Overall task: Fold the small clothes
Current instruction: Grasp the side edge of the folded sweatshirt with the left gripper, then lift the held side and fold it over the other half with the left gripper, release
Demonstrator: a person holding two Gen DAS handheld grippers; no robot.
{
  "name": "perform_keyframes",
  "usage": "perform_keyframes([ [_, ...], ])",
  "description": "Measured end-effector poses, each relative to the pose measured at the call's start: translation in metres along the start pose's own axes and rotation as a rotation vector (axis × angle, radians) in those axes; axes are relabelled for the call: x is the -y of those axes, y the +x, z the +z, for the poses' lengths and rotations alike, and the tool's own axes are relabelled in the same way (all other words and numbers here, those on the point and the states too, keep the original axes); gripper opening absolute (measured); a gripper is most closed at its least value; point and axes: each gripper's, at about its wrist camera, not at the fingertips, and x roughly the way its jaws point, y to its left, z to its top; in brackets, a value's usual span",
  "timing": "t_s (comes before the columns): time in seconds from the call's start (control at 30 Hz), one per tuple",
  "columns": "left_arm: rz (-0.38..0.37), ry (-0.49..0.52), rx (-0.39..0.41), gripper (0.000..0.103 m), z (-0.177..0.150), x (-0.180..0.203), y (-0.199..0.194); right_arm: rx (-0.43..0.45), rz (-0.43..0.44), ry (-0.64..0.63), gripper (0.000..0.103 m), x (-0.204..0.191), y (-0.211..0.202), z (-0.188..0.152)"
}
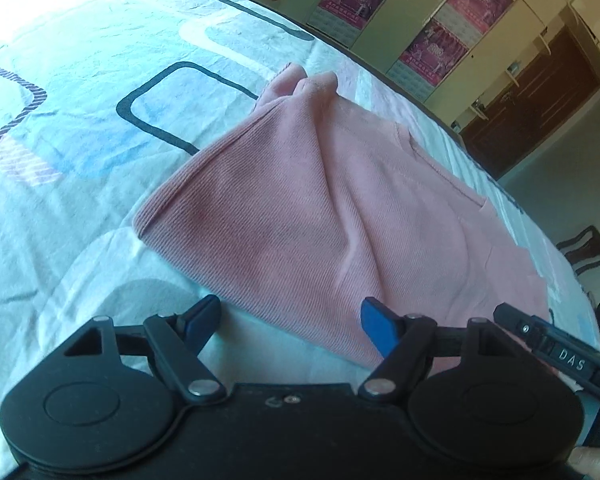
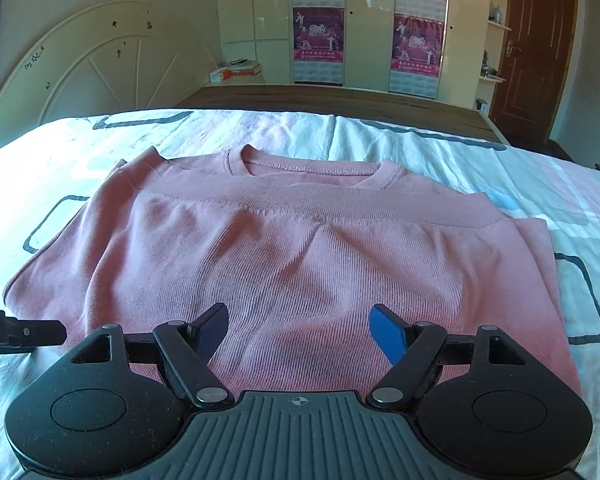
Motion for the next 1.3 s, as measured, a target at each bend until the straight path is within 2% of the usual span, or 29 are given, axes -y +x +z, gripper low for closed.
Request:
perform_keyframes([
  [0.27, -0.070, -0.115, 0.074, 0.077, 0.020, -0.005, 0.019, 0.017, 0.015, 0.007, 0.077, 0.000, 0.024, 0.016],
  [0.37, -0.082, -0.122, 0.099, 0.072, 0.024, -0.004, 0.025, 0.021, 0.020, 0.015, 0.077, 0.002, 0.033, 0.023],
  [0.4, -0.090, -0.130, 0.105, 0.070, 0.024, -0.005, 0.026, 0.024, 0.018, 0.015, 0.077, 0.002, 0.035, 0.024],
  [0.47, -0.094, -0.156, 0.117, 0.048, 0.024, -0.010, 0.028, 0.025, 0.018, 0.019, 0.077, 0.003, 0.040, 0.026],
  [0.53, -0.097, -0.181, 0.125, 0.035, 0.023, -0.017, 0.030, 0.007, 0.000, 0.002, 0.077, 0.001, 0.048, 0.025],
  [0.57, -0.105, -0.189, 0.129, 0.033, 0.022, -0.020, 0.030, -0.004, -0.006, -0.010, 0.077, 0.000, 0.053, 0.023],
  [0.8, -0.125, -0.192, 0.140, 0.039, 0.024, -0.022, 0.033, -0.006, -0.034, -0.024, 0.080, -0.006, 0.067, 0.014],
  [1.0, -0.100, -0.191, 0.148, 0.031, 0.025, -0.018, 0.036, 0.012, -0.027, -0.021, 0.082, -0.005, 0.069, 0.011],
  [1.07, -0.098, -0.212, 0.152, 0.019, 0.024, -0.022, 0.037, 0.015, -0.023, -0.024, 0.083, -0.005, 0.069, 0.011],
  [1.23, -0.110, -0.238, 0.161, 0.018, 0.022, -0.026, 0.037, 0.013, -0.033, -0.028, 0.084, -0.007, 0.069, 0.011],
  [1.3, -0.108, -0.226, 0.162, 0.022, 0.023, -0.024, 0.038, 0.007, -0.041, -0.028, 0.084, -0.008, 0.070, 0.013],
])
